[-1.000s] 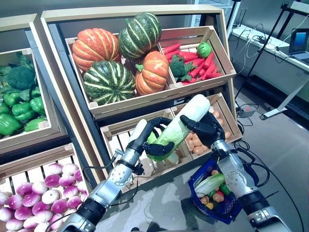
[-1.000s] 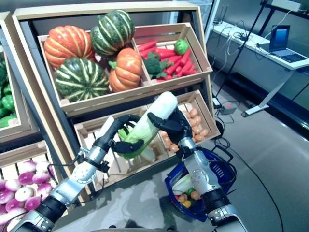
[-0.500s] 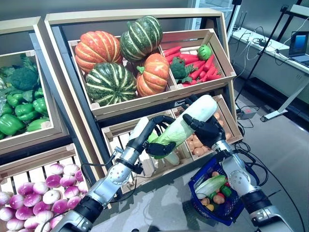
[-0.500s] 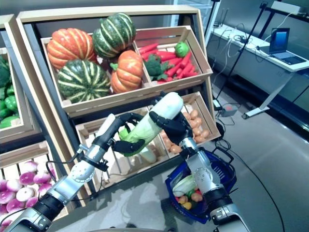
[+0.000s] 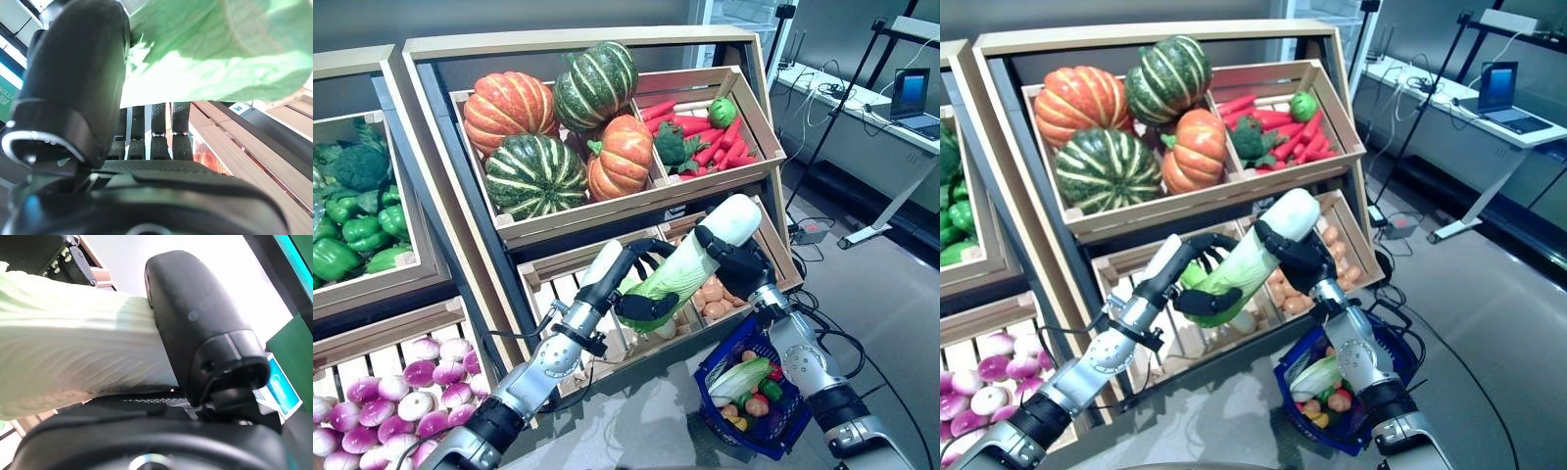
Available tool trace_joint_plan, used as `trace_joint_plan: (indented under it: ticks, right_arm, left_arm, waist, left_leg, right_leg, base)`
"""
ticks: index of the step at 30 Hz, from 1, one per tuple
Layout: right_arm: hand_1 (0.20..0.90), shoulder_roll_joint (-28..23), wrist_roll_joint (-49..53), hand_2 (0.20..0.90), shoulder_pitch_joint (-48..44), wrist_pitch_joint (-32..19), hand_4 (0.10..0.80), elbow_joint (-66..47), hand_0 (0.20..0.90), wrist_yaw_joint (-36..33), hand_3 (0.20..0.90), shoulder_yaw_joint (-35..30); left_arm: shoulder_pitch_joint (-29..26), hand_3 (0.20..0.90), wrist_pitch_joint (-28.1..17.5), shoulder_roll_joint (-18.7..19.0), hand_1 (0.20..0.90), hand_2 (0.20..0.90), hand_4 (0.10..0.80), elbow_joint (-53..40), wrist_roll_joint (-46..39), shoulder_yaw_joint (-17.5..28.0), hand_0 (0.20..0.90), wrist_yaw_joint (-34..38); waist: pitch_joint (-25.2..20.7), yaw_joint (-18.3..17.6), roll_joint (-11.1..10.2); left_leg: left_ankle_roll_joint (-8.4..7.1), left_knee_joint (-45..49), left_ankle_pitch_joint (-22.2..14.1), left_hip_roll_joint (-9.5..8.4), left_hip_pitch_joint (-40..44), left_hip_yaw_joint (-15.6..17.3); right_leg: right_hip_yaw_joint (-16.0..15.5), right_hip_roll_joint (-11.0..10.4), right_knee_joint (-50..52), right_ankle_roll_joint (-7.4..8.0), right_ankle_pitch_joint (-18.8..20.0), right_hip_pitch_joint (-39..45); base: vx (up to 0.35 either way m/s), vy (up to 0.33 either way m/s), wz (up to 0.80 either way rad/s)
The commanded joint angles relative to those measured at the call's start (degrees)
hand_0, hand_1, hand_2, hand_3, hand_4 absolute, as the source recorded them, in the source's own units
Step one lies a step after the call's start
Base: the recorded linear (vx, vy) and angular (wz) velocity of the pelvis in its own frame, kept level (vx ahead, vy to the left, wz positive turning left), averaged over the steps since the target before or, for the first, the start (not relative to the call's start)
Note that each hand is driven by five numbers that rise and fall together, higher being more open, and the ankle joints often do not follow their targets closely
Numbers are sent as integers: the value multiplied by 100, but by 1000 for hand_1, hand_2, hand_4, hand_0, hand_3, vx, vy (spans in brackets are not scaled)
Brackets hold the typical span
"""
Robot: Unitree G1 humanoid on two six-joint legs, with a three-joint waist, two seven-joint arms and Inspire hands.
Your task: Put vegetables into the basket
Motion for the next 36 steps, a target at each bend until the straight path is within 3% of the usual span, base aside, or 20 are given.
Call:
trace_joint_plan:
  ticks: [1, 4, 5, 7, 15, 25, 28, 31, 36]
  right_arm:
    - [300, 175, 317, 300, -1272, -455, 400, -194, 300, 411, 300, -260]
    - [300, 143, 330, 300, -1287, -446, 400, -189, 300, 360, 300, -305]
    - [300, 129, 324, 300, -1280, -436, 400, -182, 300, 337, 300, -328]
    - [300, 108, 273, 300, -1225, -440, 400, -208, 300, 275, 300, -384]
    - [300, -201, -214, 300, -958, -435, 400, -122, 300, 15, 300, -644]
    - [300, -552, -224, 300, -545, -695, 400, 210, 300, -43, 300, -1180]
    - [300, -699, -382, 300, -425, -831, 400, 408, 300, -285, 300, -1390]
    - [300, -878, -634, 300, -291, -884, 400, 669, 300, -467, 300, -1600]
    - [300, -1290, -919, 300, -98, -1080, 400, 1388, 300, -897, 300, -1870]
  left_arm:
    - [-1169, 300, -642, -100, 300, 300, 400, -268, -40, -160, 300, 251]
    - [-1154, 300, -625, -106, 300, 300, 400, -243, -86, -134, 300, 257]
    - [-1147, 347, -613, -104, 347, 347, 431, -221, -129, -123, 347, 250]
    - [-1107, 900, -533, -121, 900, 900, 800, -223, -244, -55, 900, 156]
    - [-782, 900, -208, -108, 900, 900, 800, 74, -622, 278, 900, 84]
    - [-429, 900, 344, -146, 900, 900, 800, 1249, -603, 654, 900, 190]
    - [-284, 900, 492, -252, 900, 900, 800, 1535, -1320, 912, 900, -68]
    - [-168, 900, 516, -307, 900, 900, 800, 1599, -1415, 1167, 900, -132]
    - [-109, 900, 563, -168, 900, 900, 800, 1547, -1997, 1425, 900, -655]
  waist:
    - [-320, -26, -32]
    - [-312, -30, -40]
    - [-318, -35, -37]
    - [-313, -37, -42]
    - [-286, -83, -51]
    - [-215, -192, -45]
    - [-195, -220, -37]
    - [-180, -233, -29]
    - [-105, -239, -26]
  left_leg:
    - [58, 8, -419, 13, -13, -92]
    - [63, 8, -358, 7, -52, -84]
    - [57, 8, -411, 14, -34, -81]
    - [65, 8, -412, 18, -34, -63]
    - [63, 8, -397, 33, -52, -15]
    - [40, 8, -349, 91, -41, 108]
    - [28, 8, -344, 107, -38, 135]
    - [17, 8, -342, 123, -32, 164]
    - [-15, 8, -304, 151, -52, 204]
  right_leg:
    - [174, -291, 10, 0, 58, -25]
    - [185, -294, 10, -9, 115, -69]
    - [190, -289, 10, 3, 69, -51]
    - [193, -292, 10, -1, 67, -54]
    - [252, -279, 10, 1, 91, -97]
    - [342, -254, 10, 1, 129, -155]
    - [373, -243, 10, -2, 137, -176]
    - [387, -237, 10, -3, 144, -185]
    - [369, -238, 10, -4, 177, -205]
  base:
    - [0, 0, 0]
    - [-14, 0, 0]
    - [-43, 1, 0]
    - [-22, 0, -1]
    - [-3, -2, -1]
    - [-12, -10, -3]
    - [-16, -21, -12]
    - [-8, -20, -7]
    - [-20, -28, 0]
